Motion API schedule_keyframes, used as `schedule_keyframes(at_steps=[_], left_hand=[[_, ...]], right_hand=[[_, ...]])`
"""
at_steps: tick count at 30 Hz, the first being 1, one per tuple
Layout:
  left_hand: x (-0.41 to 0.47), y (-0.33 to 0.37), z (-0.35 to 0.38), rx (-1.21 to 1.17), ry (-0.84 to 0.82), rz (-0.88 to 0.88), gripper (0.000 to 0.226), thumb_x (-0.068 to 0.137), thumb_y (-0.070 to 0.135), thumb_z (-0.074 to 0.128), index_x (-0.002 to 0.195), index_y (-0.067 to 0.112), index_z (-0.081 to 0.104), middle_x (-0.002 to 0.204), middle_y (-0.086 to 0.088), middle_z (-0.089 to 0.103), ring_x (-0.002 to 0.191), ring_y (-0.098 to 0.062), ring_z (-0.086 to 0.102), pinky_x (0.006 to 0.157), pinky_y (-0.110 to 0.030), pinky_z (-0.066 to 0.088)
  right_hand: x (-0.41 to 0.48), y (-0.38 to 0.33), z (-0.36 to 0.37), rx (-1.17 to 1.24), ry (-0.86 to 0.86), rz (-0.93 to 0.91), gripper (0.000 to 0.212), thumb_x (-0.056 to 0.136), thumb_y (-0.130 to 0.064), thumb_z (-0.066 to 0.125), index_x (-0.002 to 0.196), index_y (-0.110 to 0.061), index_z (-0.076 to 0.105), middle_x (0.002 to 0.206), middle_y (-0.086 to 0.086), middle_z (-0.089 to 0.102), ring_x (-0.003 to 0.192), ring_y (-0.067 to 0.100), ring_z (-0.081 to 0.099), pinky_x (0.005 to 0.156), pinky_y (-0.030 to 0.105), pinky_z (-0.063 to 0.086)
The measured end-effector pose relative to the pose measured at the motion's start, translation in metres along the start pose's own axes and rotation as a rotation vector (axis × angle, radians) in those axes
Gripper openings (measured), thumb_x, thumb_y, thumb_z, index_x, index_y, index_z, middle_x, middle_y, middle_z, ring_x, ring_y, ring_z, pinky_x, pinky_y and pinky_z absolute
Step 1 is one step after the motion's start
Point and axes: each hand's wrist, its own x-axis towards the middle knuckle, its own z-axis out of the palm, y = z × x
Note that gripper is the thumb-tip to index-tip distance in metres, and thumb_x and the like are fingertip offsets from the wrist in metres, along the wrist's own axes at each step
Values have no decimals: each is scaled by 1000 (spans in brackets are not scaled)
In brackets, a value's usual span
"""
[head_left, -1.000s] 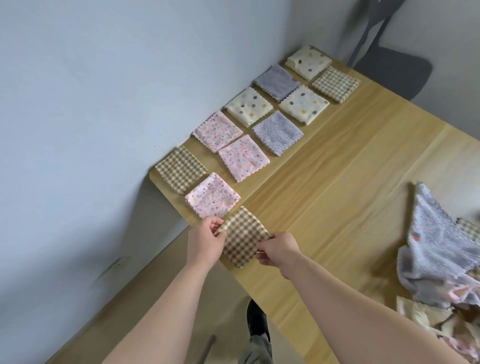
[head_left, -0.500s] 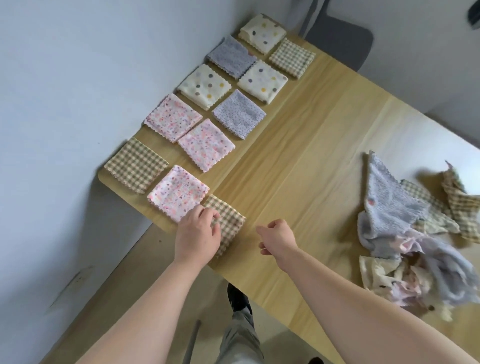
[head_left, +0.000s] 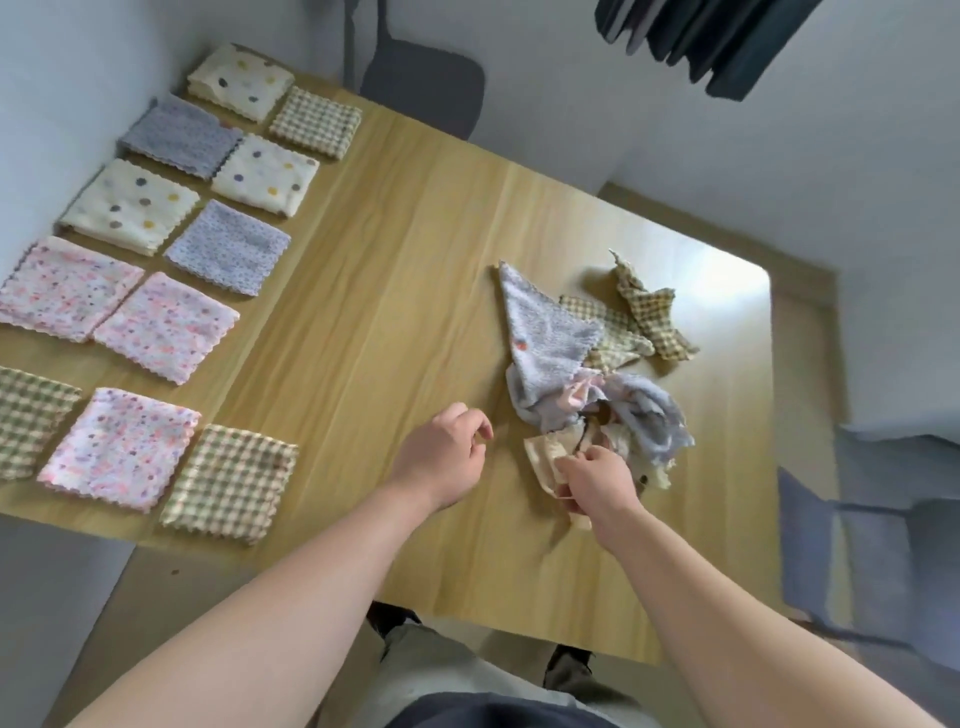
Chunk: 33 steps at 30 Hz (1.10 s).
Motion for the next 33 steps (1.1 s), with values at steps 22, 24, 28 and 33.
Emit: schedule_keyframes(at_steps=[22,24,28,33], left_hand=[[64,223,233,-57,357,-514,8,90,20,69,89,28,68,89,13,62,78,-8,62,71,-28,52],[57,234,239,-78,393,-582,7,89,21,70,88,28,68,89,10,66,79,-9,63,71,-29,52],[37,264,239,-97,446,-625,11,90,15,68,87,25,67,89,10,67,79,-7,62,71,-22,47],[7,305,239,-126,473,-621,10,92,16,66,90,25,69,86,15,66,75,0,60,62,-9,41]], right_hand=[[203,71,-198,-148,-196,-577,27,90,-34,65,113,-21,59,104,-1,58,87,15,57,68,30,47],[204,70,-201,-185,-241,-643,29,91,-36,64,115,-20,60,106,0,58,84,12,54,61,25,40],[201,82,-227,-196,-291,-671,26,92,-37,63,112,-21,59,109,2,59,84,12,55,68,28,42],[194,95,-267,-263,-318,-681,24,89,-33,65,110,-23,57,107,1,58,85,15,55,69,32,46]])
